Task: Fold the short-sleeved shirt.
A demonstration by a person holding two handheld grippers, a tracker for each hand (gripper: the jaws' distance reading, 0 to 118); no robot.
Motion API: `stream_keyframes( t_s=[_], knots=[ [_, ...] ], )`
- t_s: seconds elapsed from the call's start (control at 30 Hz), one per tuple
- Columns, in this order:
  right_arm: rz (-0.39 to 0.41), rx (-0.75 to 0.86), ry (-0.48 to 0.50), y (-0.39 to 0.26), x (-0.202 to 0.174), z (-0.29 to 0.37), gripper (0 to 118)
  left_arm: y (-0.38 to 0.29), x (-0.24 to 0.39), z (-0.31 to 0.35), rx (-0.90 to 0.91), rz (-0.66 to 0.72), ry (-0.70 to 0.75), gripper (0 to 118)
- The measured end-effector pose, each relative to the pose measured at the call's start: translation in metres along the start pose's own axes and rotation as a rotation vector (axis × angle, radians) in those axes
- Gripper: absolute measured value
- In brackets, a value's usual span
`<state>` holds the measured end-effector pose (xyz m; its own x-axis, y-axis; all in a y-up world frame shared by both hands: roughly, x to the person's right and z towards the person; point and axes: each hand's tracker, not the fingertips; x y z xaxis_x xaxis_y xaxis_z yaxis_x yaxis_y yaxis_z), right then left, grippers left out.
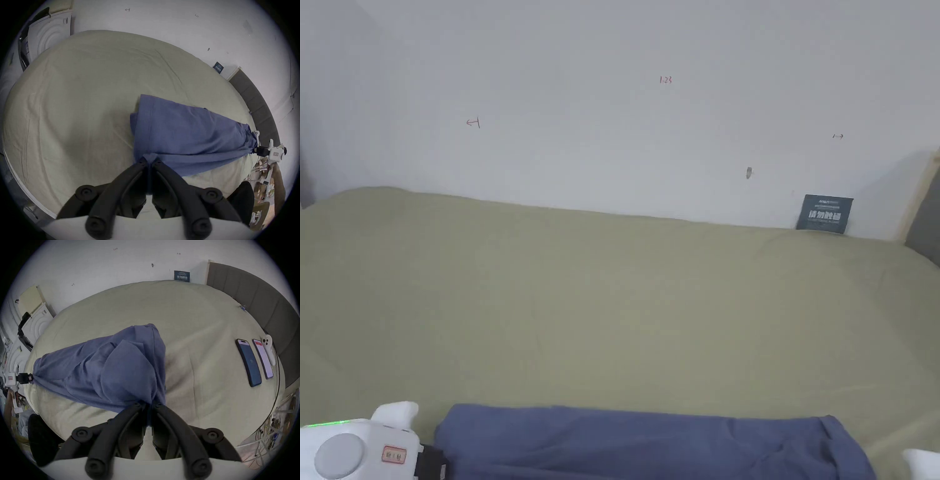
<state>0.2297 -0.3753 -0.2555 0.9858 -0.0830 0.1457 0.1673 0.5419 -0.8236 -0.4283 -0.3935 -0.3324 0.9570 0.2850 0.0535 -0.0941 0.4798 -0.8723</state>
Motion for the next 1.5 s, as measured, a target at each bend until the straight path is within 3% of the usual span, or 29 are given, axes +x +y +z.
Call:
stream_keyframes(
  t_s=[0.03, 0.07, 0.1, 0.13, 0.2, 0.23, 0.37, 0.43, 0.47, 0.53, 0.57, 0.63, 0.77, 0.9, 1.07, 1.13, 1.27, 1.3, 1.4, 1.5],
  knots=[
    [-0.001, 0.002, -0.003, 0.001, -0.001, 0.001, 28, 0.001, 0.001, 0.002, 0.004, -0.004, 0.003, 42],
    [-0.003, -0.002, -0.016, 0.0, -0.005, 0.005, 48, 0.003, 0.003, 0.006, 0.007, -0.005, 0.0, 69],
    [-0.003, -0.004, -0.041, 0.001, -0.009, 0.011, 57, 0.004, 0.01, 0.013, 0.005, -0.015, 0.044, 69],
    [0.005, -0.008, -0.053, 0.002, -0.012, 0.017, 66, 0.006, 0.013, 0.02, -0.009, -0.026, 0.085, 79],
    [0.023, 0.007, -0.081, 0.005, -0.02, 0.038, 105, 0.007, 0.019, 0.041, 0.005, -0.027, 0.073, 105],
    [0.029, 0.016, -0.096, 0.007, -0.025, 0.045, 106, 0.006, 0.022, 0.051, 0.023, -0.029, 0.052, 104],
    [0.04, 0.05, -0.11, 0.016, -0.053, 0.067, 103, 0.008, 0.042, 0.078, 0.112, -0.036, 0.021, 103],
    [0.042, 0.066, -0.075, 0.018, -0.066, 0.069, 99, 0.009, 0.051, 0.081, 0.133, -0.025, -0.005, 96],
    [0.048, 0.071, -0.059, 0.017, -0.072, 0.068, 87, 0.009, 0.055, 0.08, 0.139, -0.025, -0.014, 83],
    [0.064, 0.048, -0.07, 0.018, -0.087, 0.059, 22, 0.008, 0.061, 0.069, 0.136, -0.026, 0.02, 27],
    [0.076, 0.032, -0.1, 0.016, -0.095, 0.054, 8, 0.007, 0.065, 0.062, 0.113, -0.037, 0.071, 7],
    [0.086, 0.043, -0.105, 0.011, -0.104, 0.048, 7, 0.002, 0.067, 0.051, 0.109, -0.037, 0.073, 0],
    [0.07, 0.042, -0.068, 0.005, -0.114, 0.039, 7, -0.003, 0.065, 0.04, 0.097, -0.027, 0.026, 0],
    [0.092, 0.045, -0.06, 0.004, -0.117, 0.039, 7, 0.014, 0.038, 0.047, 0.096, -0.037, -0.128, 0],
    [0.095, 0.055, -0.044, 0.005, -0.112, 0.042, 7, 0.041, -0.017, 0.037, -0.011, 0.036, -0.412, 0],
    [0.092, 0.056, -0.036, 0.005, -0.111, 0.042, 7, 0.047, -0.033, 0.033, -0.006, 0.067, -0.372, 0],
    [0.088, 0.048, -0.026, 0.004, -0.11, 0.04, 7, 0.046, -0.062, 0.025, -0.002, 0.198, -0.462, 2],
    [0.083, 0.041, -0.017, 0.004, -0.109, 0.039, 7, 0.044, -0.065, 0.024, -0.021, 0.252, -0.483, 19],
    [0.086, 0.025, -0.013, 0.005, -0.108, 0.036, 7, 0.033, -0.07, 0.003, -0.087, 0.318, -0.552, 116],
    [0.089, 0.032, -0.018, 0.006, -0.108, 0.035, 7, 0.022, -0.061, -0.016, -0.156, 0.371, -0.58, 117]
  ],
)
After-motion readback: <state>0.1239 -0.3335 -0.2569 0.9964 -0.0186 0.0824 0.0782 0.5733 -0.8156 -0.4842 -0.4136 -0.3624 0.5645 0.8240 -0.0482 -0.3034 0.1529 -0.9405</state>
